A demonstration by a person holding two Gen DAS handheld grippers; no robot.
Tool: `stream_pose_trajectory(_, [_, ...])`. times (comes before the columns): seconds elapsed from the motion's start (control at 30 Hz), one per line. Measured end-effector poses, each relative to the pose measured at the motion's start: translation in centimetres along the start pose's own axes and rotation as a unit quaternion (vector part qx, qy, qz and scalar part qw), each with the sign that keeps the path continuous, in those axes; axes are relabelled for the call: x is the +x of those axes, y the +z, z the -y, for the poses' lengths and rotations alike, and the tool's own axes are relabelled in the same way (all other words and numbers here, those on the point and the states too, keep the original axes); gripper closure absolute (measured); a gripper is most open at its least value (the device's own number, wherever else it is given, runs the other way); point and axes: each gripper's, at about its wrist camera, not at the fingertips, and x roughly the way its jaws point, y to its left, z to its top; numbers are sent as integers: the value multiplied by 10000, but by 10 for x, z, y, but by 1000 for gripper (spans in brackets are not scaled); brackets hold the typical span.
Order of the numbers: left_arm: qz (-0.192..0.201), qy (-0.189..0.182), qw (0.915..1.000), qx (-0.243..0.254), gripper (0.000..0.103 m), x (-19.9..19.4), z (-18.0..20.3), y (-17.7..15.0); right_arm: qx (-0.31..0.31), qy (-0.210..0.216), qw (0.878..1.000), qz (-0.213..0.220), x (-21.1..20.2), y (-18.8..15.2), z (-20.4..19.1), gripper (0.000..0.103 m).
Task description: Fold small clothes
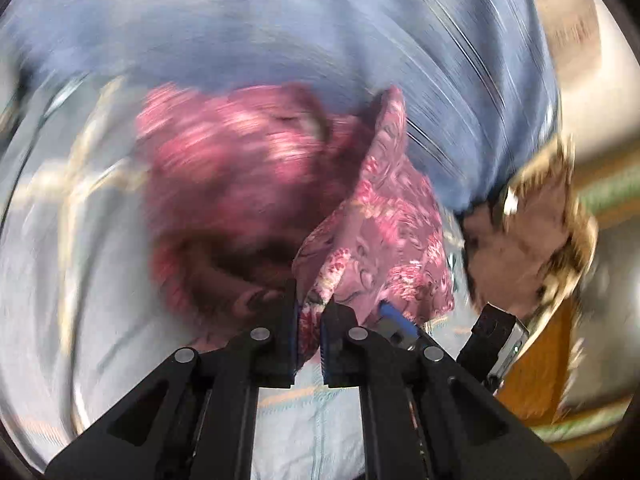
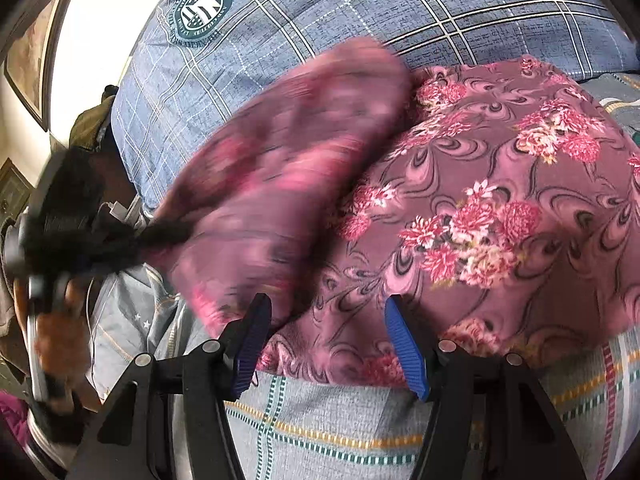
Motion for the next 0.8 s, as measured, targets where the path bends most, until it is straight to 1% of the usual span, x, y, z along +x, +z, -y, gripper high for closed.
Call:
stream_pose_trajectory(0.03, [58, -11, 9996, -267, 97, -6, -20, -12, -30, -14, 10000, -28, 1, -1, -3, 41])
stream_pose_trajectory(0.1, [95, 35, 9980, -629, 97, -8, -51, -32, -97, -16, 9999, -79, 6, 0, -10, 41])
stream_pose_trajectory(0.13, [44, 29, 9970, -767, 97, -3, -60, -41, -161, -28, 9998, -112, 10, 0, -16, 41])
stream_pose_trajectory(0.2, [-35, -12, 9961, -885, 97, 1, -71, -51, -283, -21, 9994, -179, 18, 2, -28, 41])
stream_pose_trajectory(0.27, [126, 80, 9970, -757, 97, -5, -72, -56, -442, -9, 9987, -260, 27, 5, -45, 41])
stream_pose_trajectory(0.3, [220, 101, 9974, -680, 97, -9, -69, -56, -616, -29, 9975, -335, 30, 3, -55, 41])
stream_pose_trajectory(0.37, [357, -92, 9979, -532, 97, -20, -65, -56, -890, -123, 9951, -406, 38, 5, -71, 41])
stream_pose_trajectory(0.43, [508, -153, 9976, -443, 94, -31, -62, -55, -1206, -203, 9916, -412, 39, 0, -81, 41])
stream_pose_trajectory(0.47, [578, -229, 9972, -408, 86, -36, -61, -49, -1303, -242, 9904, -396, 41, 2, -87, 41])
stream_pose_trajectory(0.5, [712, -317, 9959, -459, 74, -40, -61, -41, -1380, -264, 9893, -382, 44, 6, -91, 41])
stream_pose_trajectory(0.53, [840, -356, 9945, -523, 66, -43, -63, -34, -1401, -279, 9890, -375, 46, 10, -95, 41])
stream_pose_trajectory(0.57, [977, -346, 9930, -561, 47, -45, -64, -26, -1413, -279, 9890, -351, 50, 17, -99, 41])
stream_pose_trajectory(0.6, [1009, -307, 9928, -567, 40, -43, -64, -18, -1417, -231, 9891, -314, 54, 27, -103, 41])
stream_pose_trajectory(0.67, [888, -228, 9938, -634, 41, -26, -65, -4, -1268, -245, 9913, -260, 65, 52, -106, 41])
stream_pose_trajectory(0.73, [672, -335, 9947, -698, 41, -7, -69, 0, -1165, -280, 9925, -224, 78, 75, -107, 41])
stream_pose_trajectory(0.77, [609, -418, 9949, -685, 41, -1, -73, -4, -1165, -364, 9922, -258, 86, 85, -108, 41])
stream_pose_trajectory(0.8, [603, -509, 9948, -643, 41, 4, -74, -8, -1179, -536, 9912, -281, 96, 97, -109, 41])
